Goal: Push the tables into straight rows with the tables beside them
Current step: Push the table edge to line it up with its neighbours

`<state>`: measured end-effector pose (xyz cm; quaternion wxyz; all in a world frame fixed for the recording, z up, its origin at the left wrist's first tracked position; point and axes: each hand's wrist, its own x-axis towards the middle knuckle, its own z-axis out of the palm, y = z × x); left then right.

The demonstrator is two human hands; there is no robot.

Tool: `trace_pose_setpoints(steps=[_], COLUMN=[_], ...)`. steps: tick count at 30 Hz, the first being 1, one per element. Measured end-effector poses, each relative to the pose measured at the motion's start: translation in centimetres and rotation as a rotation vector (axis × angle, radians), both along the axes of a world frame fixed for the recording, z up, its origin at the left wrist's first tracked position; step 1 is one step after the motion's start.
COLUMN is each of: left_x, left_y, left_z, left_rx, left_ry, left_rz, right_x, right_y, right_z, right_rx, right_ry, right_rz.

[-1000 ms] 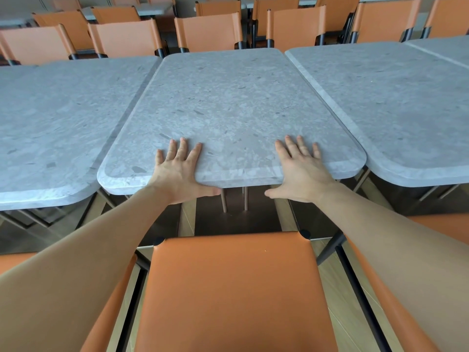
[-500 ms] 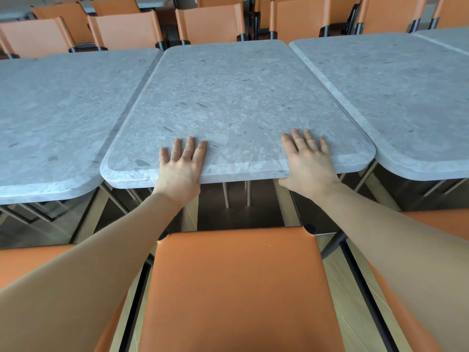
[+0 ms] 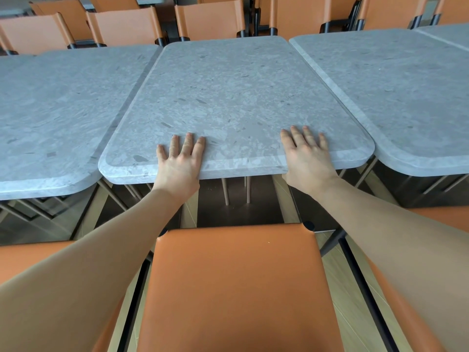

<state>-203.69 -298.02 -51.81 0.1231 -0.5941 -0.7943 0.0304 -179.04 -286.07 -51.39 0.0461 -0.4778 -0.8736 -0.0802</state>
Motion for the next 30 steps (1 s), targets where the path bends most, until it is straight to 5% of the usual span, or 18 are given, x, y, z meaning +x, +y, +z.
trace_pose_setpoints(steps=[30], left_x=[-0.12], left_y=[-0.14], left_z=[0.37], left_rx=[-0.080], left_ry=[0.009], left_rz=[-0.002], right_x=[0.24], right_y=[0.13], right_z=[-0.13], right_rx=[0.014], right_ry=[-0.041], right_rz=[0.015])
